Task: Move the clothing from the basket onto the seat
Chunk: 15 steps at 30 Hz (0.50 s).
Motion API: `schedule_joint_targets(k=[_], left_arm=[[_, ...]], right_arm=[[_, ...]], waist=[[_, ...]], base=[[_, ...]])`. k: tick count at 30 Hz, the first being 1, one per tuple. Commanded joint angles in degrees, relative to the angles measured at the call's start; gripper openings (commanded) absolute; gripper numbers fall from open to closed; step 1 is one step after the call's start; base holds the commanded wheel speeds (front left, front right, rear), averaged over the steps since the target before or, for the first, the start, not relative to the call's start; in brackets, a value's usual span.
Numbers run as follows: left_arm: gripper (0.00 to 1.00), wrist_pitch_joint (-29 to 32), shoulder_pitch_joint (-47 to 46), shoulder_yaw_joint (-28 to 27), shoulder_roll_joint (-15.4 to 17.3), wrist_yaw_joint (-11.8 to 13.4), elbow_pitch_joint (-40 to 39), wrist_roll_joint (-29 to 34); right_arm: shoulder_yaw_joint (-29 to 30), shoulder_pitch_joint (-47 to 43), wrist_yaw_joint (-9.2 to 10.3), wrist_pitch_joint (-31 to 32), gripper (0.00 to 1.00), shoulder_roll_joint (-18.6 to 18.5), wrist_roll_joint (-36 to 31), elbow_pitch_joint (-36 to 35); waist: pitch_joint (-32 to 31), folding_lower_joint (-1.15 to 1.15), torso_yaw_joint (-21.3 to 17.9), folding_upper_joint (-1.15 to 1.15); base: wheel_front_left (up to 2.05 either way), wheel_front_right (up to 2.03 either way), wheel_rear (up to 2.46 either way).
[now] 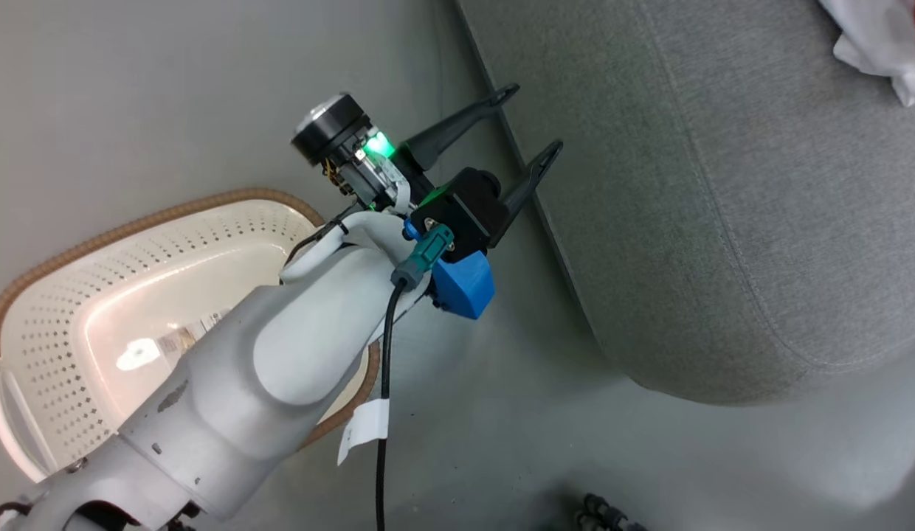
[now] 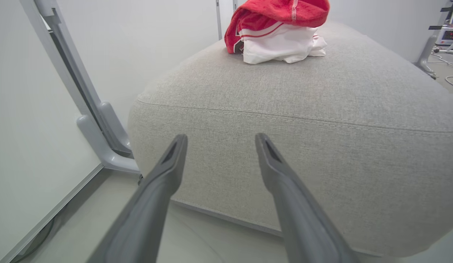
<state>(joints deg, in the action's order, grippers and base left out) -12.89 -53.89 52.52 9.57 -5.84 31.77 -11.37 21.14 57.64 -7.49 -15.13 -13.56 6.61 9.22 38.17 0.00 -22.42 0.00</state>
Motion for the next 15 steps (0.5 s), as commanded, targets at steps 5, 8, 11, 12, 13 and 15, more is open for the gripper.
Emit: schedule_joint_targets(k=[5, 8, 11, 12, 13, 15], left_arm=[[1.00, 1.35, -3.15, 0.11, 2.06, 0.30, -3.01, 1.26], [1.00, 2.04, -4.04, 0.33, 2.81, 0.32, -4.50, 1.70], [1.00, 2.43, -4.53, 0.59, 3.29, 0.30, -5.69, 1.77], [1.00, 2.57, -4.66, 0.68, 3.48, 0.33, -5.96, 1.83], [1.00, 2.62, -4.71, 0.73, 3.64, 0.39, -6.22, 1.81], [1.00, 2.92, -4.83, 0.80, 3.92, 0.57, -6.93, 1.82]], right_arm=[[6.02, 5.34, -0.01, -0.03, 0.00, -6.70, 0.66, 1.71], [8.76, 6.41, -0.01, -0.02, 0.00, -9.90, 1.00, 4.81], [10.22, 6.34, -0.01, -0.02, 0.00, -11.83, 0.01, 9.15], [10.14, 5.90, -0.01, -0.03, 0.00, -12.10, -0.61, 10.33], [10.08, 5.50, -0.01, -0.02, 0.00, -12.14, -1.25, 11.40], [10.48, 4.32, -0.01, -0.03, 0.00, -11.44, -2.51, 13.54]], waist=[[8.22, 0.00, 0.90, 0.00], [10.34, 0.00, 1.24, 0.00], [11.77, 0.00, 1.69, 0.00], [12.15, 0.00, 1.82, 0.00], [12.48, 0.00, 1.93, 0.00], [13.12, 0.00, 2.11, 0.00]], base=[[0.00, 0.00, 0.00], [0.00, 0.00, 0.00], [0.00, 0.00, 0.00], [0.00, 0.00, 0.00], [0.00, 0.00, 0.00], [0.00, 0.00, 0.00]])
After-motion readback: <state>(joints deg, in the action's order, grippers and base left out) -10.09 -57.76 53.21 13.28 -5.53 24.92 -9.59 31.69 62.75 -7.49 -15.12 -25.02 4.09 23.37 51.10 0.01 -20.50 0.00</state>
